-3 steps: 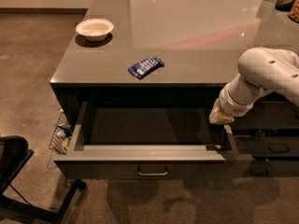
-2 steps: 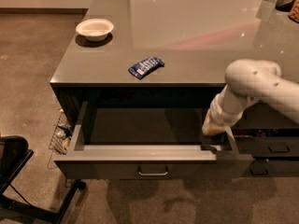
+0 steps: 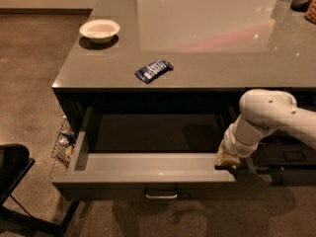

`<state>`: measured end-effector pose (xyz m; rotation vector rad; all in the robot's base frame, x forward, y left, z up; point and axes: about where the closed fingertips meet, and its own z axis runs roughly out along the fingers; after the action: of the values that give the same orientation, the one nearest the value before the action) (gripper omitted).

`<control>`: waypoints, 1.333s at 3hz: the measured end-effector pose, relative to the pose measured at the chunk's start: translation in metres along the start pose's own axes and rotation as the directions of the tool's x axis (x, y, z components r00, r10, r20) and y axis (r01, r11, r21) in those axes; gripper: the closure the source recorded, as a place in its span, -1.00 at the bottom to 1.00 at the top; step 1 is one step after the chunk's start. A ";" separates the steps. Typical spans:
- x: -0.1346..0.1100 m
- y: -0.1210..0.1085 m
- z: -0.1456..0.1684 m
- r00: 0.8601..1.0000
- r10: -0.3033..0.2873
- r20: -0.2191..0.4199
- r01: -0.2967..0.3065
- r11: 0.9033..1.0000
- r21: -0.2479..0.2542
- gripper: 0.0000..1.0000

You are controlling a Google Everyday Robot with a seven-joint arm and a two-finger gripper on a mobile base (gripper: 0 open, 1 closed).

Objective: Open top drawer

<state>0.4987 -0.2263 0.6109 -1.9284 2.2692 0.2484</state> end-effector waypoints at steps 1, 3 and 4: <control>0.000 0.000 0.000 1.000 0.000 0.000 0.000 1.000 0.000 1.00; -0.005 0.109 -0.079 0.981 0.042 -0.188 -0.060 0.994 -0.092 1.00; -0.004 0.116 -0.089 0.978 0.042 -0.204 -0.062 0.994 -0.095 0.64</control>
Offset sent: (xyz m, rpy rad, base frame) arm -0.1511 0.0045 0.1070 -0.2520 0.1739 -0.0647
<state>0.3842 -0.2245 0.7015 -2.0300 2.4827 0.1847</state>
